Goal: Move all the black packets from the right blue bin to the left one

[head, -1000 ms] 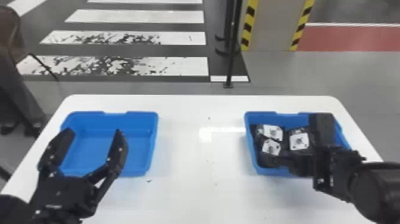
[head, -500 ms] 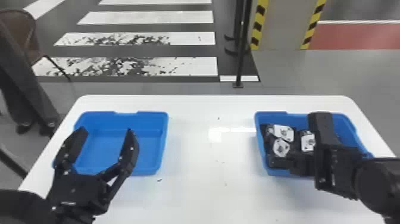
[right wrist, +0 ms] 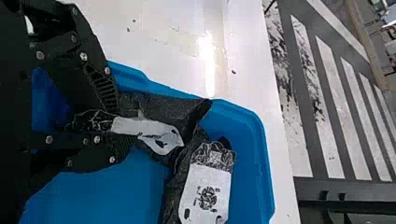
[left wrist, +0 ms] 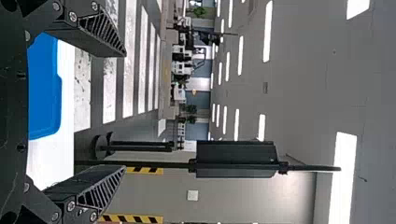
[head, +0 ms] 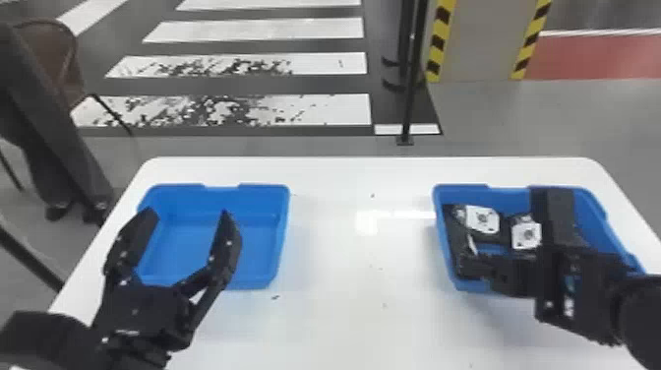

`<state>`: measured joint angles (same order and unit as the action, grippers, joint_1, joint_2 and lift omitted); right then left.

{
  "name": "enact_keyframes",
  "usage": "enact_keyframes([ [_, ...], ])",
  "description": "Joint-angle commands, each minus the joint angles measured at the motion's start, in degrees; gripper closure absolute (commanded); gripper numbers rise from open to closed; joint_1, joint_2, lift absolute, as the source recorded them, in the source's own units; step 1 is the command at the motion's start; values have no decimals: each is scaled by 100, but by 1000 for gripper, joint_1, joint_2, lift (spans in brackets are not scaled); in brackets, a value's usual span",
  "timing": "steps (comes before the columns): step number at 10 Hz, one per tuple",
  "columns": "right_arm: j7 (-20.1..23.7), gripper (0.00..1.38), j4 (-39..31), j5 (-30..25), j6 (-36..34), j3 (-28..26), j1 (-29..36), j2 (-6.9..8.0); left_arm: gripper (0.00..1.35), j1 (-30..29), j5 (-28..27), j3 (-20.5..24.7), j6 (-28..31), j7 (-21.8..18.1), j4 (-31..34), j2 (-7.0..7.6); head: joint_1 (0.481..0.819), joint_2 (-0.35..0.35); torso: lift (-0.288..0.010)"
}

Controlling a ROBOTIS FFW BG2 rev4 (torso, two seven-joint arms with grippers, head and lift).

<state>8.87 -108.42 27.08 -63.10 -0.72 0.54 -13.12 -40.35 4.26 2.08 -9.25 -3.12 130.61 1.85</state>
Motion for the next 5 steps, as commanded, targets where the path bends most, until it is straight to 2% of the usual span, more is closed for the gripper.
enact_keyframes([
  [1, 0, 1087, -372, -11, 488, -191, 381, 46, 182, 14, 54, -3, -88, 5, -32, -9, 695, 68, -140],
  [3, 9, 1090, -738, 46, 1613, -306, 873, 108, 188, 42, 225, -14, -257, 13, -144, -26, 695, 55, -140],
  [4, 194, 1090, -696, 34, 2429, -294, 972, 125, 190, 56, 339, -48, -299, 13, -172, -26, 695, 53, -140],
  [5, 378, 1090, -625, 46, 2823, -260, 972, 134, 190, 84, 408, -83, -285, 13, -201, -26, 695, 54, -140],
])
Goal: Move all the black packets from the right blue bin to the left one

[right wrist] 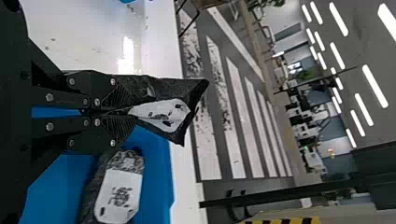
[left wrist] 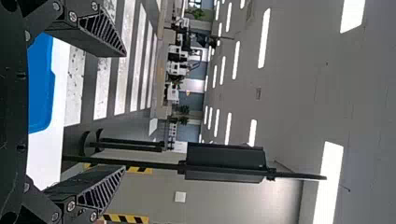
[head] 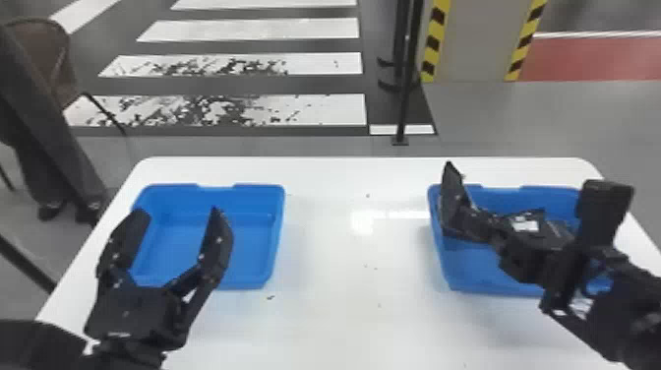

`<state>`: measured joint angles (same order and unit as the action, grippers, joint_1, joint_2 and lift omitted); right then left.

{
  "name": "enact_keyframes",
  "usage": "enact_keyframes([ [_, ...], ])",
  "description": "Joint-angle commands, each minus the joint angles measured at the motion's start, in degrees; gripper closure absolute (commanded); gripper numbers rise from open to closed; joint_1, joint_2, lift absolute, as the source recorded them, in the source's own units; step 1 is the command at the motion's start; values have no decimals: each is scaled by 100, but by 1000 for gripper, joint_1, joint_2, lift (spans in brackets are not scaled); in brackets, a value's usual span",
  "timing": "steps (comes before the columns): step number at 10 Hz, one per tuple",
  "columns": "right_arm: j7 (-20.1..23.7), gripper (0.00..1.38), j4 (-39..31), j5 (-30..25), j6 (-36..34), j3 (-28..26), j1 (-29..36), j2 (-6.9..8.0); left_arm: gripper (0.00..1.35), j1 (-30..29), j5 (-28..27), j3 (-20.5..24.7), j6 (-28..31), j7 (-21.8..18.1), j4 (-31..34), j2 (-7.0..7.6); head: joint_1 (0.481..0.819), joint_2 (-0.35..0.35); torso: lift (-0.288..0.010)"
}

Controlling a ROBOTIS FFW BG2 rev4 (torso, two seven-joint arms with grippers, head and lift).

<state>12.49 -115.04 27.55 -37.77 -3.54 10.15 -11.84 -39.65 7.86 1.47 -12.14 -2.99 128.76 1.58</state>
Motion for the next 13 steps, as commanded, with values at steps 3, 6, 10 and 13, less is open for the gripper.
enact_keyframes([
  [3, 342, 1090, -48, 45, 1696, 411, 237, -64, 190, 28, 220, -102, 18, -9, -30, 27, 695, 64, -140],
  [6, 623, 1090, 65, -207, 2427, 1348, 82, -389, 183, 154, 734, -307, 159, -150, -143, 71, 695, 100, -140],
  [10, 614, 1090, 332, 90, 2596, 2605, -382, -688, 190, 548, 1077, -627, 960, -607, -143, 238, 695, 185, -140],
  [13, 579, 1090, 515, 388, 2666, 3336, -691, -802, 190, 618, 1065, -650, 1199, -694, -157, 255, 695, 218, -140],
])
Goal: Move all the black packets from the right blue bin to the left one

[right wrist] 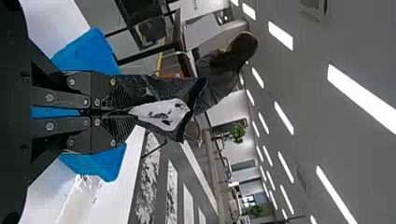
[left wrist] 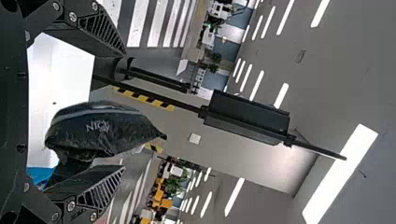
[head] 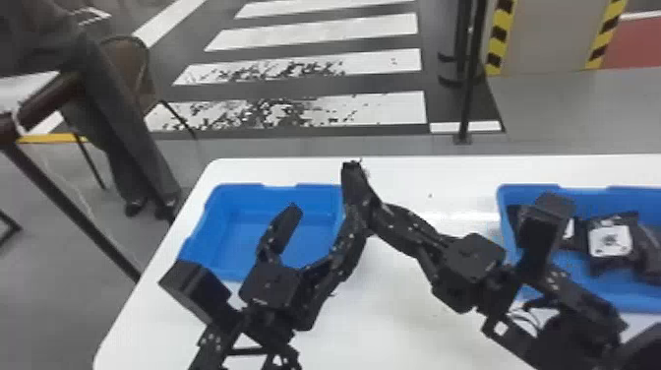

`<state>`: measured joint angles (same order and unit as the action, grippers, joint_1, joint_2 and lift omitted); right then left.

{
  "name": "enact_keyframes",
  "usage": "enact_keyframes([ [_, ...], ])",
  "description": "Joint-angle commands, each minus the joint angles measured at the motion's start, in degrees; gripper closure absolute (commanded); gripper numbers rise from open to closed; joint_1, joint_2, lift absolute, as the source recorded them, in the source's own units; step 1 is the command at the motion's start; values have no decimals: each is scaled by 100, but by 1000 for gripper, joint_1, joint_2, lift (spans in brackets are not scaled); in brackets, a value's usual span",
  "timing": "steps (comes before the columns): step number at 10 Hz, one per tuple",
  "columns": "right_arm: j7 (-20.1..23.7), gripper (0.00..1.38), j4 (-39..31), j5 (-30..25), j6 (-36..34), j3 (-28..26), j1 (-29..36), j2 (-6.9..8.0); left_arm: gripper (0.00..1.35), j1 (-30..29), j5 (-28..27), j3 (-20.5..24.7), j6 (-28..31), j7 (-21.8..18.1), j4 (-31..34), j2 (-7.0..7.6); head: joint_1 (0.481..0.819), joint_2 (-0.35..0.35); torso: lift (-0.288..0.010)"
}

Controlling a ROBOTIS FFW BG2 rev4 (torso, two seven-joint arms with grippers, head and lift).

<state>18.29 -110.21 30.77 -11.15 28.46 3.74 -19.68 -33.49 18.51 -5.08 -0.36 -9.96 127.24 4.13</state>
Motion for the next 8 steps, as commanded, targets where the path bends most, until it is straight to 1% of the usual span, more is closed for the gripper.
enact_keyframes([
  [1, -9, 1090, 59, 168, 19, 353, -135, -62, 190, 17, 0, 5, 50, -6, -4, 0, 695, 238, -140],
  [3, -27, 1090, 129, 317, 61, 753, -304, -132, 190, 45, 0, -7, 120, -23, -46, 0, 695, 282, -140],
  [5, -36, 1090, 143, 351, 75, 833, -332, -159, 191, 45, 0, 5, 106, -32, -75, -8, 695, 307, -140],
  [6, -36, 1090, 143, 362, 75, 833, -332, -159, 288, 45, -35, 28, 35, -32, -89, -17, 695, 315, -140],
  [7, -36, 1090, 143, 362, 75, 833, -332, -168, 815, 31, -69, 62, 78, -6, -89, -26, 695, 318, -140],
  [8, -36, 1090, 143, 374, 103, 833, -332, -168, 981, 17, -195, 62, 7, 47, -89, -35, 695, 321, -140],
])
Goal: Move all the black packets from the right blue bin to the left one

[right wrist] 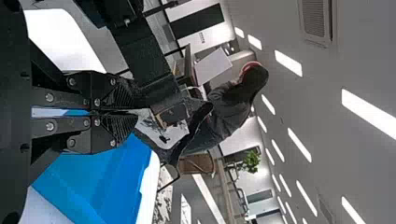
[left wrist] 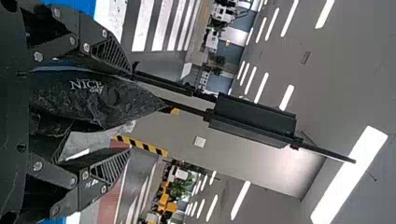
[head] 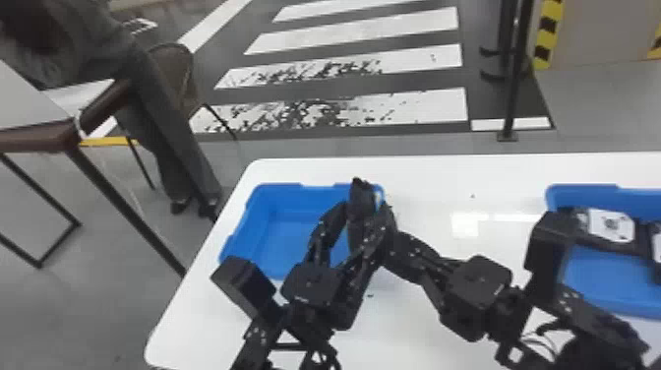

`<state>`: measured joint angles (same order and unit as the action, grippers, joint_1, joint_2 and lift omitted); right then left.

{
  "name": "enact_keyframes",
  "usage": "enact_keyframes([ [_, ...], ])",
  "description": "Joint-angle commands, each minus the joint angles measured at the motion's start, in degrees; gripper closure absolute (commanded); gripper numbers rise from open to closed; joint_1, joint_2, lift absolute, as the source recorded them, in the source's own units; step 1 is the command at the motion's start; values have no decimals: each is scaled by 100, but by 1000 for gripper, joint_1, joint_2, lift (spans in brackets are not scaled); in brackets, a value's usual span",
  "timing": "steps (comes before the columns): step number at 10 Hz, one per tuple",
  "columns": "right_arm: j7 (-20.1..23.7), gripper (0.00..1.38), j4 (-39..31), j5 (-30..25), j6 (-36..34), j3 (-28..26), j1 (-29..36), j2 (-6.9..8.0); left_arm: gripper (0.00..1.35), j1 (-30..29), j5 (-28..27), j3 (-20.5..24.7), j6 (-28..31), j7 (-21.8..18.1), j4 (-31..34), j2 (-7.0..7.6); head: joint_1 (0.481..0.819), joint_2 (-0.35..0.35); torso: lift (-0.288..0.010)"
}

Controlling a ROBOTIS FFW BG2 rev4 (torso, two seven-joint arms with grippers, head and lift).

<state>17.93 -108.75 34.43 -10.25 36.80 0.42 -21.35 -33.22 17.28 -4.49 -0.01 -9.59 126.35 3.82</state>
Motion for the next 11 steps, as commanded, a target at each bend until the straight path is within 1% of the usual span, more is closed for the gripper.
enact_keyframes([
  [1, 0, 1090, -2, 30, 41, -1, 0, -1, 1073, -10, -322, 15, 43, 36, 42, -4, 695, 325, -140],
  [3, -9, 1090, 12, 42, 111, 10, -14, 8, 1200, -10, -574, 38, 591, 89, 281, 13, 695, 327, -140],
  [5, -26, 1090, 68, 76, 195, 10, -57, 34, 1214, -10, -619, 60, 563, 89, 309, 13, 695, 324, -140],
  [6, -26, 1085, 166, 202, 322, 10, -71, 52, 1214, -10, -608, 60, 493, 89, 309, 13, 695, 324, -140],
  [7, -17, 892, 363, 350, 561, 10, -71, 69, 1214, 4, -585, 95, 436, 89, 309, 4, 695, 323, -140],
  [8, -9, 499, 419, 441, 772, -13, 0, 87, 1214, 60, -688, 163, 282, 106, 225, 4, 695, 320, -140],
  [9, -9, 202, 363, 441, 884, -230, 183, 113, 1214, 271, -825, 243, 141, 176, -71, -22, 695, 316, -140],
  [10, -9, 79, 265, 407, 884, -527, 379, 166, 1214, 594, -1202, 403, -112, 299, -549, -84, 695, 315, -140],
  [11, -17, 122, 194, 384, 870, -790, 548, 201, 1214, 1044, -1785, 643, -351, 431, -1238, -145, 695, 309, -140],
])
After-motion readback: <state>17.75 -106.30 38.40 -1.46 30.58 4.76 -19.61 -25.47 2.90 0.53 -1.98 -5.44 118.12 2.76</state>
